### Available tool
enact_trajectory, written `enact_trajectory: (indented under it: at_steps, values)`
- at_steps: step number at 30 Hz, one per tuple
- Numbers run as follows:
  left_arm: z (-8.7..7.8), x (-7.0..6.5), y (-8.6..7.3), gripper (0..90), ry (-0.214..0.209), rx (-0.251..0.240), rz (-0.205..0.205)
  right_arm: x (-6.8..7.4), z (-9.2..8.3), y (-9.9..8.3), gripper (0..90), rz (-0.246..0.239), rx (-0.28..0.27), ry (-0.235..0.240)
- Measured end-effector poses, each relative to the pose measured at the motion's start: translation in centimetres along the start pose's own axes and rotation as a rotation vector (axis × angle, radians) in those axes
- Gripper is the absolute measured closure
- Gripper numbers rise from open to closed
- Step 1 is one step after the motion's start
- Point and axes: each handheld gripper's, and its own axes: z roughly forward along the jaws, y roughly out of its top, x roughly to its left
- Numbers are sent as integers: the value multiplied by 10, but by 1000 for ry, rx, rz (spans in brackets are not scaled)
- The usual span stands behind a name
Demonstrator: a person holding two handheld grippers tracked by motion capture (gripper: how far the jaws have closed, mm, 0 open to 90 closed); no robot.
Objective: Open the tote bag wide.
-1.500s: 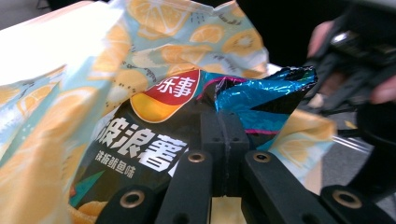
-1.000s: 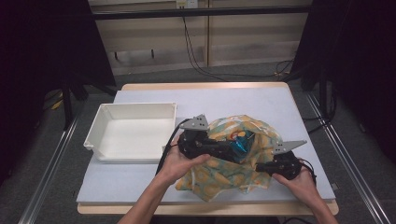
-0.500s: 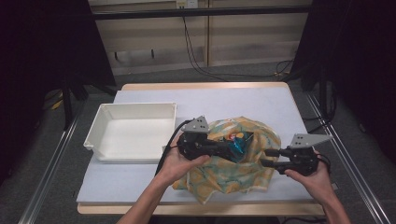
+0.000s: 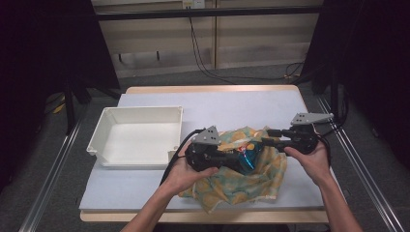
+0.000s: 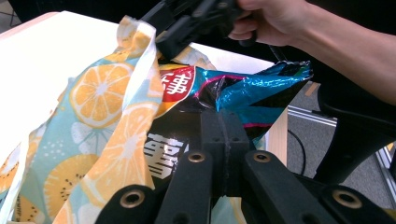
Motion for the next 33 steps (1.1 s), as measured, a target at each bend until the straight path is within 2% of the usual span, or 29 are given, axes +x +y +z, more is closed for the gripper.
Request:
enact_trajectory:
  at_steps: [2,3,4,6,11,13,14,15,17,23,26,28,30,33]
  values:
    - [-1,1,0,900,-1,-3,-3,1,5,1,672,-11,16,6]
    - [-1,1,0,900,-1,-3,-3,1,5,1,672,-11,16,6]
    - [-2,1,-1,900,-9,-9,-2,1,7,2,798,-22,21,8]
    - [-3,1,-2,900,-19,-20,-4,1,8,2,900,-27,27,1]
    - [-9,4,-5,900,-30,-49,-23,-6,12,-1,900,-20,52,-22]
    - [-16,7,-6,900,-48,-87,-39,-16,14,-6,900,14,37,-28]
    - [-16,7,-6,900,-48,-87,-39,-16,14,-6,900,14,37,-28]
    - [-18,8,-5,900,-49,-93,-36,-24,17,-12,900,33,42,-31]
    - [-22,11,-2,900,-46,-123,-50,-27,21,-18,900,45,40,-23]
    - [-17,15,5,900,-51,-141,-59,-25,29,-27,900,50,39,-5]
    - [-13,18,12,900,-38,-155,-69,-24,29,-27,893,38,37,1]
    - [-12,19,15,900,-34,-171,-85,-23,26,-27,791,42,34,-13]
    - [-11,22,19,900,-34,-169,-84,-23,22,-27,751,44,25,-7]
    - [-11,24,26,900,-24,-186,-100,-22,16,-28,622,44,23,-27]
